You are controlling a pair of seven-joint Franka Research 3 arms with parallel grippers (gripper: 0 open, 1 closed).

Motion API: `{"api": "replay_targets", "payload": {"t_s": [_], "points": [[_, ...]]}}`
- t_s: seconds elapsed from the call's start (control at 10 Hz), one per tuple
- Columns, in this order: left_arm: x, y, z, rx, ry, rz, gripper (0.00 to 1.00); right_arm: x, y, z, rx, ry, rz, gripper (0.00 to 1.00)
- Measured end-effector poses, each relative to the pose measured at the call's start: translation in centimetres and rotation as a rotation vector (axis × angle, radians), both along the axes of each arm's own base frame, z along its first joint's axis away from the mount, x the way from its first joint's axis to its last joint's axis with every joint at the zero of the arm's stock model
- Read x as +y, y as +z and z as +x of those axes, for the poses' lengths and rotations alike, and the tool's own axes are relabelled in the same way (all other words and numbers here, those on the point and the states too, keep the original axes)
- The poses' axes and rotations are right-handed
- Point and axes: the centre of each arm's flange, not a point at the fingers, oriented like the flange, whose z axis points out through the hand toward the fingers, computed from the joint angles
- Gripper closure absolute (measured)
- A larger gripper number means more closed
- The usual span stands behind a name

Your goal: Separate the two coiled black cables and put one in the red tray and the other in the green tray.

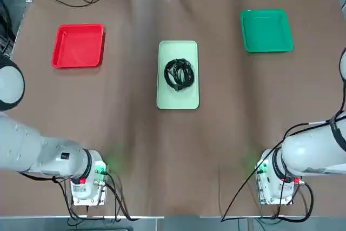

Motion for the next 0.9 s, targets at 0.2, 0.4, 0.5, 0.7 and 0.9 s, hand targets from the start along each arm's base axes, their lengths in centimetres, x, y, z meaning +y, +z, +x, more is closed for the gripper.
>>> {"api": "replay_targets", "payload": {"t_s": [0.2, 0.4, 0.5, 0.7, 0.9], "points": [[-7.5, -3.9, 1.5, 0.025, -0.145, 0.018, 0.00, 0.0, -0.1, 0.0, 0.002, 0.000, 0.000, 0.00], [-14.0, -7.7, 1.9, 0.053, -0.269, 0.045, 0.01, 0.1, -0.3, 0.1, 0.007, 0.001, 0.000, 0.00], [-16.2, -9.1, 2.2, 0.049, -0.315, 0.034, 0.03, 0.1, -0.9, 0.2, 0.017, 0.003, 0.001, 0.00], [-20.3, -13.4, 3.6, 0.026, -0.422, -0.009, 0.04, 0.7, -2.9, 1.0, 0.050, 0.016, 0.003, 0.00], [-24.2, -18.7, 4.5, 0.025, -0.532, -0.025, 0.07, 1.3, -4.8, 1.7, 0.079, 0.028, 0.004, 0.00]]}}
